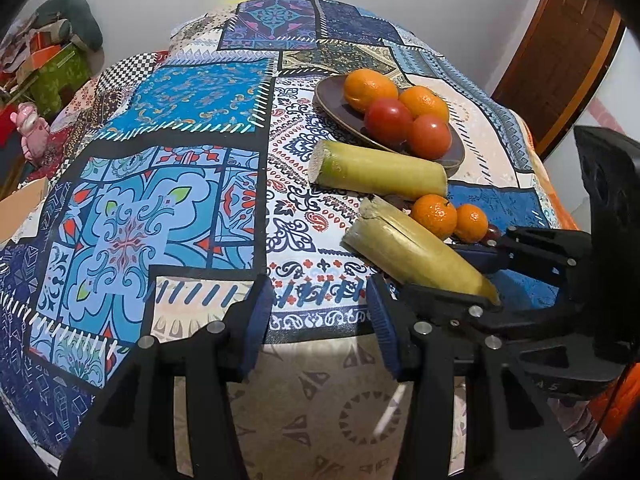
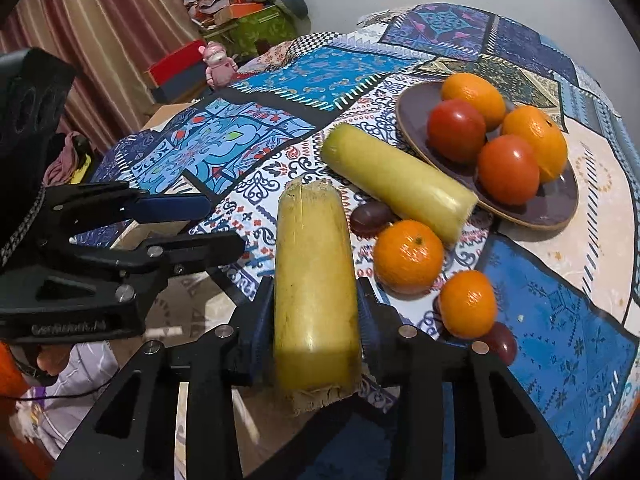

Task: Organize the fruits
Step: 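Lift the yellow vegetable upright with the right tool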

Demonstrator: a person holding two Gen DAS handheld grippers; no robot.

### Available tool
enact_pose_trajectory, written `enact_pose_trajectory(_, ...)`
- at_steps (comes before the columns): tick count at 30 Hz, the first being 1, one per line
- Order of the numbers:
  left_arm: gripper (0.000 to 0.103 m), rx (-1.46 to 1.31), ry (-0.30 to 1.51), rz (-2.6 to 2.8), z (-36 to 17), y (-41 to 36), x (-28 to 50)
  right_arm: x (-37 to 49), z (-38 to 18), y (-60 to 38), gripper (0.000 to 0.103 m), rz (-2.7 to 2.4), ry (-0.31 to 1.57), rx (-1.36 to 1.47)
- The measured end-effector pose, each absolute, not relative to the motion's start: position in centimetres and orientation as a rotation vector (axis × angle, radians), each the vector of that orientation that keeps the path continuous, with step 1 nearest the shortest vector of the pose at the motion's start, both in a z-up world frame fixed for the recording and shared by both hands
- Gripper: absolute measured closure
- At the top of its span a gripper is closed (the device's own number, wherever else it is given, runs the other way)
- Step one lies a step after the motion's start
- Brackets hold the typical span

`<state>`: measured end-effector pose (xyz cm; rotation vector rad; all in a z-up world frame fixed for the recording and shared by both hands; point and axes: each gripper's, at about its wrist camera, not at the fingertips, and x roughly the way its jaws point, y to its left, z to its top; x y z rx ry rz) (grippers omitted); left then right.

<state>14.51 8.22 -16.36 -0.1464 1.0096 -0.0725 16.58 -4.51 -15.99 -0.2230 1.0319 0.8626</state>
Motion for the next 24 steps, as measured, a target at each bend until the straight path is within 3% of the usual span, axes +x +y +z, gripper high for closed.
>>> enact_pose_trajectory(12,0.054,-0.143,0.987,-0.071,-15.0,8.5,14.3,16.1,-14.3,-5.5,0.067,0.874,0.98,-0.134)
enact_pose_trajectory(16,0.047,-0.149,0.969,-0.074,-14.2,8.5,14.4,16.1,-12.1,-7.3,0.067,0.853,0.925,-0.096)
enact_pose_trajectory(24,0.045,-0.109,0.943,-0.098,-13.4,6.4,16.2,18.5,-10.5,-11.6,0.067,0.724,0.869,-0.091)
